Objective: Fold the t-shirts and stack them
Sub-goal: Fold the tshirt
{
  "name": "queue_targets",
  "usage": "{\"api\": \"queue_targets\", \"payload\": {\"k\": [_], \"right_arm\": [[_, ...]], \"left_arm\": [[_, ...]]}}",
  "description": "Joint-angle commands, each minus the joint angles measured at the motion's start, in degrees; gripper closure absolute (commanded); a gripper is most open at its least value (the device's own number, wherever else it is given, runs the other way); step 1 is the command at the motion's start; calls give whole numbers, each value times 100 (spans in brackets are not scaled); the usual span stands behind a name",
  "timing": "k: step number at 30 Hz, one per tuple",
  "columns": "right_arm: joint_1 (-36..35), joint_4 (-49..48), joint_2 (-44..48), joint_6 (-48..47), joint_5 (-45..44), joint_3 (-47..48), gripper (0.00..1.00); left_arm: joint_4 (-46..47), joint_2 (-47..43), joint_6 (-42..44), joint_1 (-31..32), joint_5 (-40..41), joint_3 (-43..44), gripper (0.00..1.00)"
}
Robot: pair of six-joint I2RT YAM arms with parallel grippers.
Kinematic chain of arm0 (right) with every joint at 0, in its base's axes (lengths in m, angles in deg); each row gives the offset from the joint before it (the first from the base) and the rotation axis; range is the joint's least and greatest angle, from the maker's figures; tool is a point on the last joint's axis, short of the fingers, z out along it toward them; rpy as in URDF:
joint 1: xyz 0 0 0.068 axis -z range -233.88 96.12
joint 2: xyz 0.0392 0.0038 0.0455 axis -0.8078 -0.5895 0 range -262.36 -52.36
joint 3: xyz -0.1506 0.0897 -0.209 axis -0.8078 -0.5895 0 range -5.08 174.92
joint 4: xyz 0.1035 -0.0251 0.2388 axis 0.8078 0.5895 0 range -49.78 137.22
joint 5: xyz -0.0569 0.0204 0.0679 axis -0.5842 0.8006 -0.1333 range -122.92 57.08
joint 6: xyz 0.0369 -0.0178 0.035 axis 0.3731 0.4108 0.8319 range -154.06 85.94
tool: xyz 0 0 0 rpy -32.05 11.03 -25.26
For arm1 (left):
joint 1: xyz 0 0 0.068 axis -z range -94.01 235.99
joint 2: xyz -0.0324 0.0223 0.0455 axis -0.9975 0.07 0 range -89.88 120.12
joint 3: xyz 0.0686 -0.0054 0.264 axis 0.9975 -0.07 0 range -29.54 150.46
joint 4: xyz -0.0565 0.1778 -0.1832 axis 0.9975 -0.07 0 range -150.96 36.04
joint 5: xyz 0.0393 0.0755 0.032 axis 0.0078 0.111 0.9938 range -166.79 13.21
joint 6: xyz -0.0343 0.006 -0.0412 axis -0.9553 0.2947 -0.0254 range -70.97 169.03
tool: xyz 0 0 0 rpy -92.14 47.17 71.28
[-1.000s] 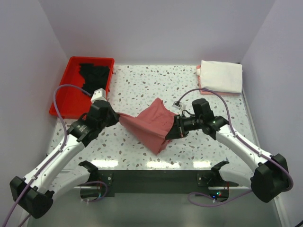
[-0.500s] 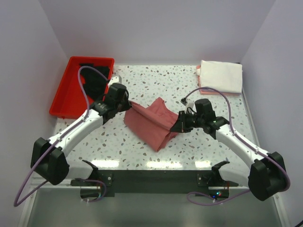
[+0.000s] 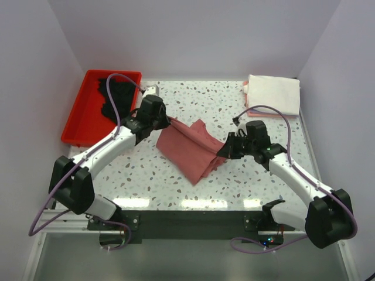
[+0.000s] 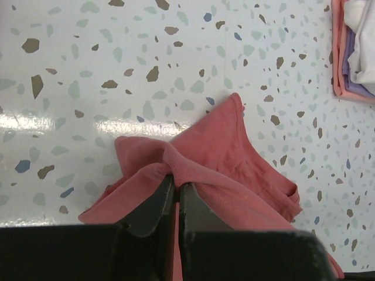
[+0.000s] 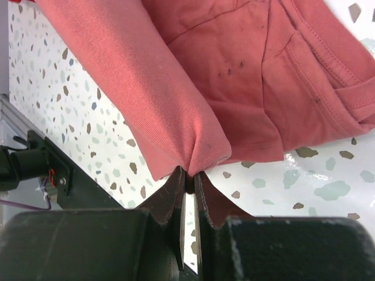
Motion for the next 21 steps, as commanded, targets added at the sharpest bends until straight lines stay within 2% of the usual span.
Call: {"api": "queue_targets", "payload": {"k": [1,10,12,13,14,15,16,17,18,21], "right_arm": [[159,-56,113,122,-231,18,100],[396,-30,113,131,-723,-237,100],[440,23,43,122,-952,-228,96],[475,23,17,131,-1022,-237,90],[484,49,-18,148,-1293,-202,68],[493,75,-36,227,-1434,-167,53],[519,206,-45,245,-1592,-105,9],[520,294,-62,263,-1725,43,1],[520,356,-45,254,-1848,123,1],[520,620,25,193,-1832,361,1]], "left_arm": [[591,293,280,-84,219,404,100],[714,1523,377,-84,-440,1116,100],[715,1838,421,-84,-571,1300,97],[662,1945,456,-84,-642,1388,91],[662,2033,517,-84,-721,1537,81],[671,2182,544,-84,-792,1608,53],[618,2236,570,-84,-940,1678,39],[540,2280,614,-84,-985,1862,28],[504,2280,649,-76,-1003,1916,1],[442,2017,764,-75,-1003,1908,0]]}}
